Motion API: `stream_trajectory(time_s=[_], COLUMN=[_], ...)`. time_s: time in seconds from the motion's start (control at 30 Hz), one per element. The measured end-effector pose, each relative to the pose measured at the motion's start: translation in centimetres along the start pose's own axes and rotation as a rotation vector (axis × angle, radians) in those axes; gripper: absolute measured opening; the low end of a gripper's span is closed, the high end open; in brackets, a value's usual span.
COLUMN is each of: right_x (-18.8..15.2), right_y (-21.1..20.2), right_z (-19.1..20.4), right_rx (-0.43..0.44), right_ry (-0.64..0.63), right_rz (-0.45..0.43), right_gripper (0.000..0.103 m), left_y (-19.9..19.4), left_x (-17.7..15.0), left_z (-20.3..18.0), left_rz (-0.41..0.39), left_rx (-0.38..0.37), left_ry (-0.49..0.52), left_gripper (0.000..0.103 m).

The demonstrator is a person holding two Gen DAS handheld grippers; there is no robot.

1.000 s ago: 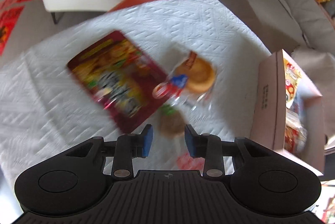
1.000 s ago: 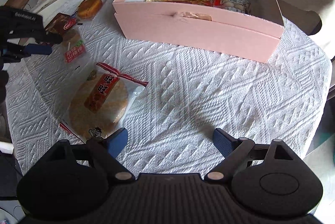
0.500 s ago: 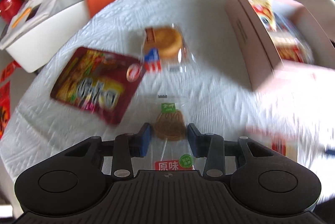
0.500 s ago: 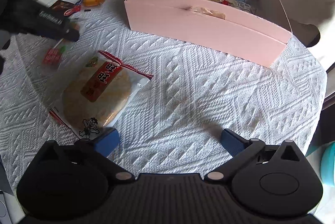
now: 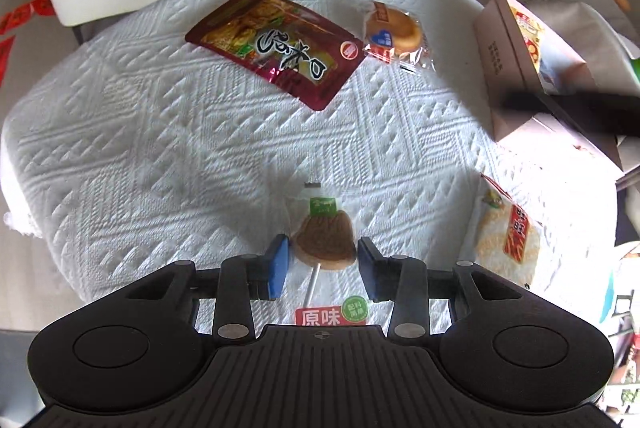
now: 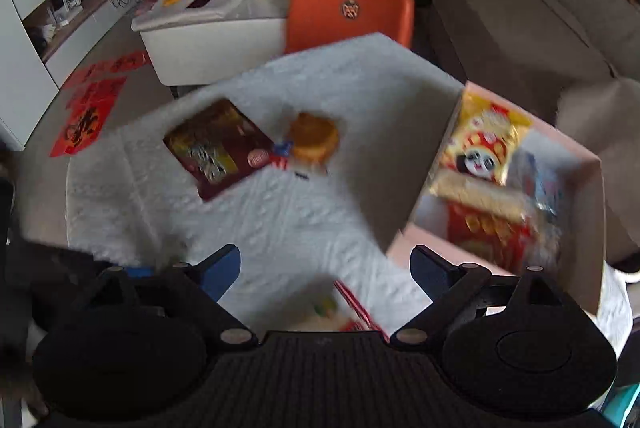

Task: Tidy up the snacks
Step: 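Grasp the round wrapped cake with the right gripper while the left grasps the brown lollipop, then drop the lollipop into the pink box with the left gripper while the right drops the cake in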

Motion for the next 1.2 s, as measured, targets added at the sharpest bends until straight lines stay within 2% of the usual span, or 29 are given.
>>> stream_trajectory(time_s=[0.1,0.17,0.33,0.37,0.4,0.47,0.53,0.7,0.83,0.93,1.03,1.2], right_x=[4.1,5.9,7.9,7.9,7.7,7.5,7.0,3.7,-1.3,-5.7,-10.0,-15.1], right_y=[4.6,8.3,14.9,15.6,15.9,15.0,13.1,6.7,2.4,0.1,-1.2,-2.2], right_z=[0.5,0.2,-0.7,-0.7,-0.5,0.2,0.8,1.0,0.0,-1.2,-2.7,-4.4], right_rx=[-0.046,-0.093,-0.142,-0.144,-0.121,-0.068,-0.033,0.023,0.052,0.022,0.039,0.032], right_ry=[-0.004,0.012,0.077,0.077,0.083,0.101,0.087,0.071,0.073,0.052,0.096,0.104], right_rz=[0.01,0.051,0.125,0.142,0.156,0.142,0.118,0.07,0.08,0.107,0.164,0.212], right_gripper=[0.092,0.092,0.091,0.08,0.062,0.053,0.053,0.053,0.053,0.053,0.053,0.053], left_y=[0.2,0.2,0.0,-0.1,-0.1,-0.1,-0.1,0.1,0.2,-0.2,-0.9,-1.5], left_x=[0.0,0.0,0.2,0.2,0.2,0.2,0.1,0.2,-0.5,-1.7,-3.9,-8.2], left_z=[0.0,0.1,0.9,0.9,0.9,0.9,0.8,0.2,-1.0,-2.1,-3.7,-7.4], left_rz=[0.004,0.01,0.027,0.029,0.031,0.03,0.03,0.023,-0.009,0.002,0.009,0.078], left_rx=[-0.015,-0.033,-0.096,-0.1,-0.102,-0.099,-0.087,-0.029,0.038,-0.007,-0.03,-0.091], left_ry=[0.024,0.024,-0.032,-0.029,-0.028,-0.027,-0.027,-0.045,-0.022,-0.068,-0.073,-0.083], left_gripper=[0.042,0.042,0.043,0.043,0.043,0.043,0.044,0.046,0.043,0.042,0.042,0.042])
Point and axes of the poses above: each gripper's, at about its wrist camera, not at the fingertips, and y roughly the way its jaws point, z to its left, x to its top, the point moved 9 cm from there along y, roughly the way its jaws point, and after that the axes turned 12 degrees about -y, right-handed, at the moved point
